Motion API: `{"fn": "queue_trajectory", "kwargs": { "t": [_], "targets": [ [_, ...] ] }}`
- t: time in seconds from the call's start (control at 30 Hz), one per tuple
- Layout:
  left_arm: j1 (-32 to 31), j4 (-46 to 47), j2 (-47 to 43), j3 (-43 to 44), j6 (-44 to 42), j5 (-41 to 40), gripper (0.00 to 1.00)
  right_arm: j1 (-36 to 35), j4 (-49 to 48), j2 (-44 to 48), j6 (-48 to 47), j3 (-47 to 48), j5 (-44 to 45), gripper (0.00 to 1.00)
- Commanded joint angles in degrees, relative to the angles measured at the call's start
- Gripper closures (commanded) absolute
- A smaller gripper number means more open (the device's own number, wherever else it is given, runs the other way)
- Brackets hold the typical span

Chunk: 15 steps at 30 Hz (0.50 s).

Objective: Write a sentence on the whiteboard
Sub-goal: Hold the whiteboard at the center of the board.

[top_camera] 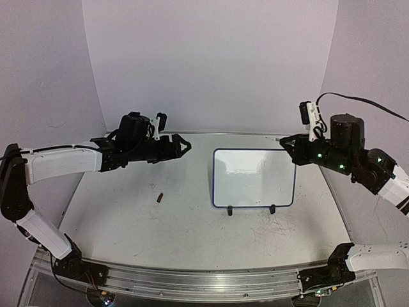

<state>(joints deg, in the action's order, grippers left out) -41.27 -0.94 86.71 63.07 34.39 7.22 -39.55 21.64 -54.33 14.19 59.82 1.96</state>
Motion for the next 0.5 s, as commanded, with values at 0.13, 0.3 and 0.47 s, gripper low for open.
{"fn": "queue_trajectory", "kwargs": {
  "t": [0.13,0.3,0.47],
  "targets": [
    [5.3,9.6,10.3,9.0,-1.7,23.1,0.12,-12.9,-2.9,-8.3,3.9,3.9,8.5,1.00],
    [5.3,9.9,14.8,12.6,-4.7,27.0,0.13,-15.7,-3.2,-9.7,3.7,1.6,13.2,1.00],
    [5.4,10.5,16.6,13.3,-7.5,31.1,0.16,-15.7,-7.6,-7.9,-0.5,-3.1,13.6,1.00]
  ]
}}
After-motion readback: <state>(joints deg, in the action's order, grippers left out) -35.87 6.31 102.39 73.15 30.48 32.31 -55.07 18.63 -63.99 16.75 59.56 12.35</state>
